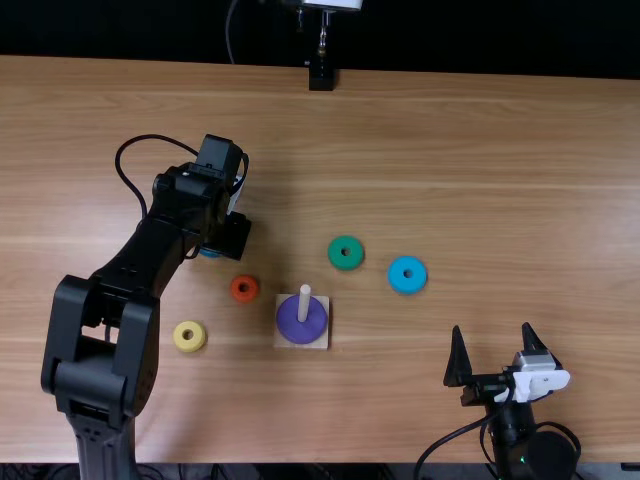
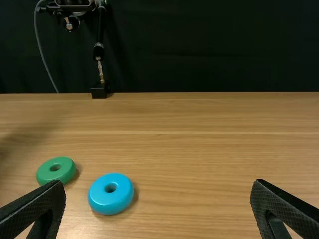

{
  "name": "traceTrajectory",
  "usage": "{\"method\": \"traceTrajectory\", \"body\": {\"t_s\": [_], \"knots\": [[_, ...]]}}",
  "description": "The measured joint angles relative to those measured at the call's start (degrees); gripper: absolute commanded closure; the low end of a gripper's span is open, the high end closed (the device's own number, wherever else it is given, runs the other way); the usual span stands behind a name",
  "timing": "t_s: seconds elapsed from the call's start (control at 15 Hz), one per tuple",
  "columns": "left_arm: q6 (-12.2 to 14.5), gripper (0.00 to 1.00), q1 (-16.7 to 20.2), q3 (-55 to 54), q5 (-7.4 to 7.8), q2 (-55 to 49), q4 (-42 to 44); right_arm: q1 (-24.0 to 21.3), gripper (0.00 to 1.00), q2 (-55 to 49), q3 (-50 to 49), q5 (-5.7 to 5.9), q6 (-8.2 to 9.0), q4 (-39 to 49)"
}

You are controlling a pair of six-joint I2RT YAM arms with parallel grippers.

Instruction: Build the Hanoi tower: stack the rings onto the peg from bottom to top in this color order: purple, dark blue, light blue, dark green, light green, yellow, orange.

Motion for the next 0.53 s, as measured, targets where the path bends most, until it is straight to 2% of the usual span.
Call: {"method": "traceTrajectory", "body": {"t_s": [0.27,0.53], "knots": [[0.0,1.00,0.0,8.4,0.02,-0.5,-12.5,0.0,0.00,0.0,0.0,0.00,-0.02,0.0],[-0.1,1.00,-0.9,15.1,0.02,-6.6,-24.5,0.0,0.00,0.0,0.0,0.00,0.00,0.0]]}}
